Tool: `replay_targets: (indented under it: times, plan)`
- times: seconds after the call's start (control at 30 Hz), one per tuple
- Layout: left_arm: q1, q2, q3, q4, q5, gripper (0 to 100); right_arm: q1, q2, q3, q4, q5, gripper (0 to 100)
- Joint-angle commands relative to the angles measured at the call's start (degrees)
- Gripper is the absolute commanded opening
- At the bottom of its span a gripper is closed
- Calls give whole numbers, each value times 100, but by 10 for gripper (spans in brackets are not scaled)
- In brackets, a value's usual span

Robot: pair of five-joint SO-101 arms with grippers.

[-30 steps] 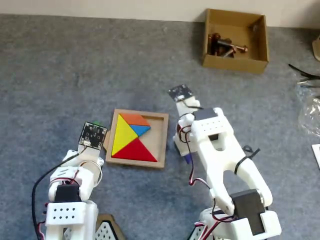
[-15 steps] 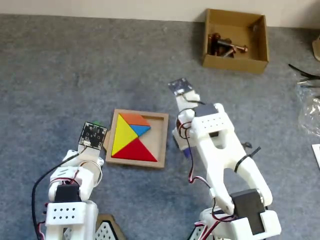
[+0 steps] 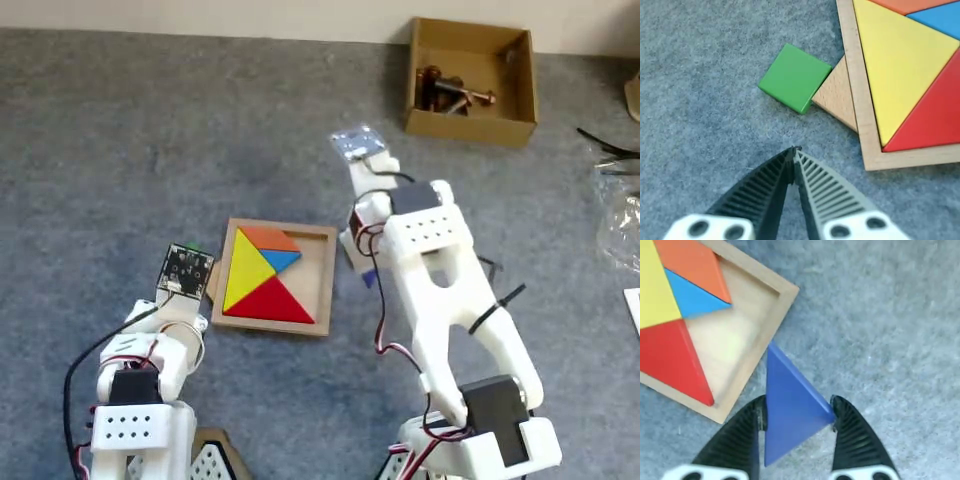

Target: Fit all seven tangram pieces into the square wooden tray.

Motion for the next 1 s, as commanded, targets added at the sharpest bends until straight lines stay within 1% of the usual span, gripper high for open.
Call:
replay_targets:
  times: [0.0, 0.2, 0.47, 0.67, 0.8, 0.9, 0.97]
  plan:
    - [66, -84, 127, 18, -44, 7, -303, -92, -541, 189, -70, 5]
    - [66, -84, 127, 18, -44, 7, -681, -84, -743, 171, -70, 5]
    - [66, -84, 127, 18, -44, 7, -699, -92, -1235, 198, -70, 5]
    - [66, -84, 127, 18, -44, 7, -699, -84, -2132, 716, -53, 5]
    - [66, -84, 127, 18, -44, 7, -708, -84, -2510, 848, -62, 5]
    - [66, -84, 127, 18, -44, 7, -760, -66, -2519, 681, -70, 5]
    - [66, -84, 127, 18, -44, 7, -787, 40, -2220, 453, -35, 5]
